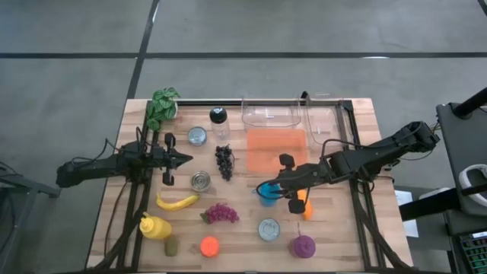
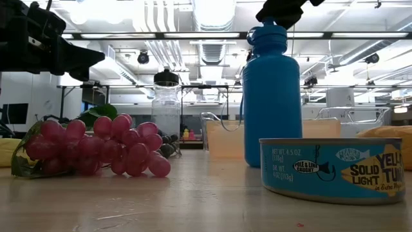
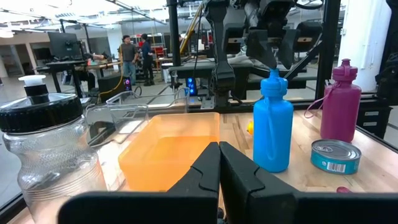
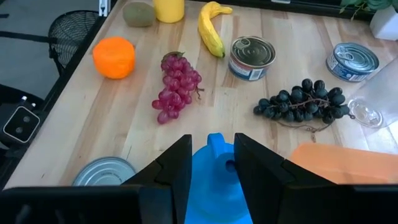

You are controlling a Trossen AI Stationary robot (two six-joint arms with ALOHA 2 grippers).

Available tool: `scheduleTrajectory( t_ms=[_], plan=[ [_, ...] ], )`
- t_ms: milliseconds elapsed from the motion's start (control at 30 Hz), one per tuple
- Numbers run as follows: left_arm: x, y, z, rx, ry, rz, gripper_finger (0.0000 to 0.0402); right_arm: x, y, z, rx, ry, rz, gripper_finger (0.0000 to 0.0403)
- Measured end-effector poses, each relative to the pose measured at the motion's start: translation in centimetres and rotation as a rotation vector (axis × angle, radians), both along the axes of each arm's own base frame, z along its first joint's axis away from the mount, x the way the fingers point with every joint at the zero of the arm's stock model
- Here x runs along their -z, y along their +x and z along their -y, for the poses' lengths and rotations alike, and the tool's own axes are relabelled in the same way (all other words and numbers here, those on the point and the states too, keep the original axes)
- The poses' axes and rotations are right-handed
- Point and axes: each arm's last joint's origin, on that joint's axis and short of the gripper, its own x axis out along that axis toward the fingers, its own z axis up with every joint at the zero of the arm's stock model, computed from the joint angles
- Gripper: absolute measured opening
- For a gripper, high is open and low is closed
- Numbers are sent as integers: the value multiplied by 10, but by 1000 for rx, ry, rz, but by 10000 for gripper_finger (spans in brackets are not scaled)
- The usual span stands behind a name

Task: Pick & Place Food Item
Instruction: Put the blue water bottle into the right transparent bin

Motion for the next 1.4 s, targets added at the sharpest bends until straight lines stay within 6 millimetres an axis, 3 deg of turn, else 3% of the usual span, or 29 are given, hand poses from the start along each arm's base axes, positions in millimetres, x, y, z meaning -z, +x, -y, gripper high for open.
scheduleTrajectory(
  t_ms=[333, 900, 1400],
  plan=[
    [0, 0, 0, 1, 0, 1, 6, -10, 0, 0, -18, -22, -7, 102],
    [0, 0, 0, 0, 0, 0, 6, -4, -1, 1, -15, -28, -17, 82],
    [0, 0, 0, 0, 0, 0, 6, -8, 0, 0, -17, -24, -10, 143]
  ],
)
